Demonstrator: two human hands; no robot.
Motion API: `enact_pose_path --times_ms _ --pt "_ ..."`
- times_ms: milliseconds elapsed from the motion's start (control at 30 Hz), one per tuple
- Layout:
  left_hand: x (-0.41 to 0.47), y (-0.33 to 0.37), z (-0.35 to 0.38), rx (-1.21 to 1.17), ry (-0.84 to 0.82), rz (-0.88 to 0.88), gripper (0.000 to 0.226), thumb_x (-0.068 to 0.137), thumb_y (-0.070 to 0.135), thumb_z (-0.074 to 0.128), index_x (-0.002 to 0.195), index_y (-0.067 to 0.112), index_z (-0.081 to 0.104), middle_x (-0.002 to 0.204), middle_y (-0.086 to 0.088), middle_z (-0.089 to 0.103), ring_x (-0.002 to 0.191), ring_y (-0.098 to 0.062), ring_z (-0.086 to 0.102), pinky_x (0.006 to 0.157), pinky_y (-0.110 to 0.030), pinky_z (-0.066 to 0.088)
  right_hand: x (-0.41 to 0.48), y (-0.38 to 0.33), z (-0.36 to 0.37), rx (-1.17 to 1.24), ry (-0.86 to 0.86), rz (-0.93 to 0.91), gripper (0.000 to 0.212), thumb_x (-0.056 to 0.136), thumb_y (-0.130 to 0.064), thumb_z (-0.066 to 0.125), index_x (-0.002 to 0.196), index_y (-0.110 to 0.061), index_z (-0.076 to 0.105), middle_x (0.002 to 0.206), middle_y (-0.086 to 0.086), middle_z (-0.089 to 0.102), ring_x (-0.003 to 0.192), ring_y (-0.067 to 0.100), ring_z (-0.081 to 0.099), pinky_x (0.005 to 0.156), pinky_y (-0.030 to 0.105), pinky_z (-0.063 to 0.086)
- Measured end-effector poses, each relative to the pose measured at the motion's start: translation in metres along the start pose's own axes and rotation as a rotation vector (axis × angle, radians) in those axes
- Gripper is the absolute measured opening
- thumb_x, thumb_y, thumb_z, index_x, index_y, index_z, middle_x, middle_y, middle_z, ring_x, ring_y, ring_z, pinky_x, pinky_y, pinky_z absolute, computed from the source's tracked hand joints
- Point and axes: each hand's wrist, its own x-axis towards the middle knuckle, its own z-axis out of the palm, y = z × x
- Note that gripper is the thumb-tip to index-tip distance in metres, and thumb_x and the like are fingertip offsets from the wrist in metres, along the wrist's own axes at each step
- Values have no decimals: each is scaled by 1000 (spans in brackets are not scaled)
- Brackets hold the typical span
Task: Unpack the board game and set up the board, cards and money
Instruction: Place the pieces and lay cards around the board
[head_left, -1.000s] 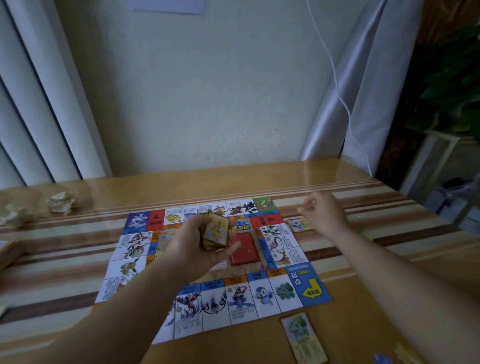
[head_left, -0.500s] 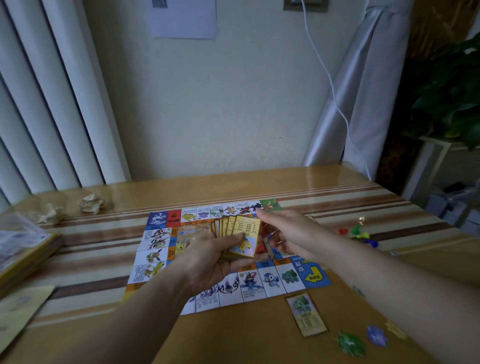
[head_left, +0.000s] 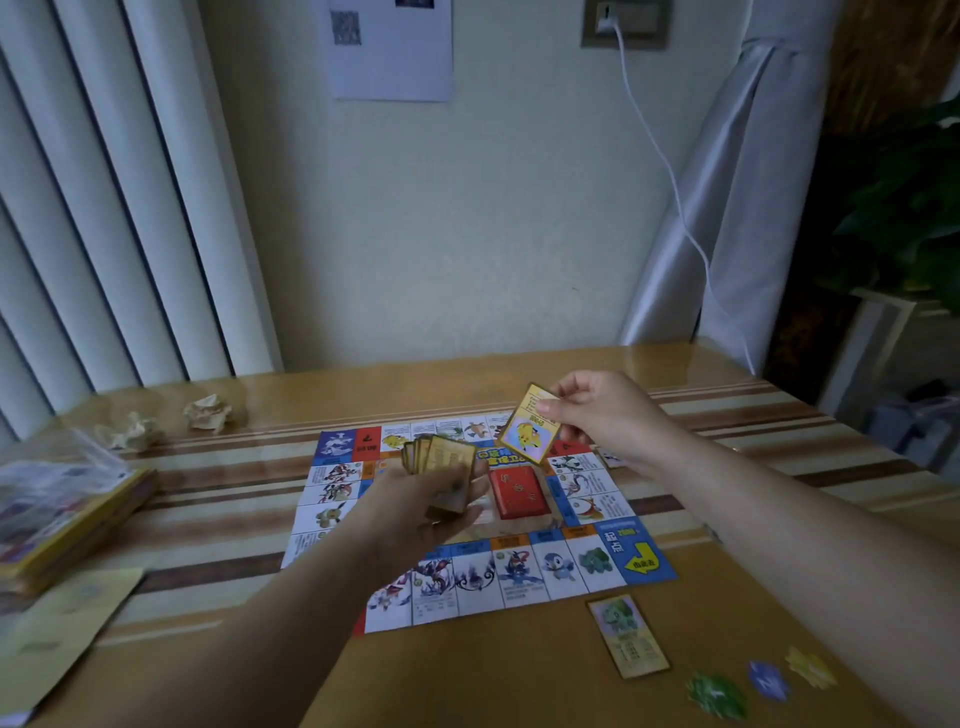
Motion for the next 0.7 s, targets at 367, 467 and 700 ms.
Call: enact_pose_path --times_ms 367,467,700 --pt "47 35 -98 92 469 68 16 96 13 49 85 4 55 85 -11 58 72 -20 54 75 -37 49 90 -11 86 -1 -49 31 24 83 -3 68 83 -19 50 101 16 68 73 20 57 68 35 46" --pt "70 49 -115 118 496 93 17 97 15 45 92 5 57 91 -12 60 84 -23 58 85 -42 52 127 -7 120 -63 -34 32 24 83 -11 70 88 -17 47 104 14 63 80 21 56 69 32 44" --pt "104 47 -144 24 490 66 21 98 15 44 89 1 57 83 -13 60 71 -22 59 70 -36 57 202 10 170 -238 -47 10 21 86 -6 65 95 -16 50 114 15 62 100 30 61 89 47 51"
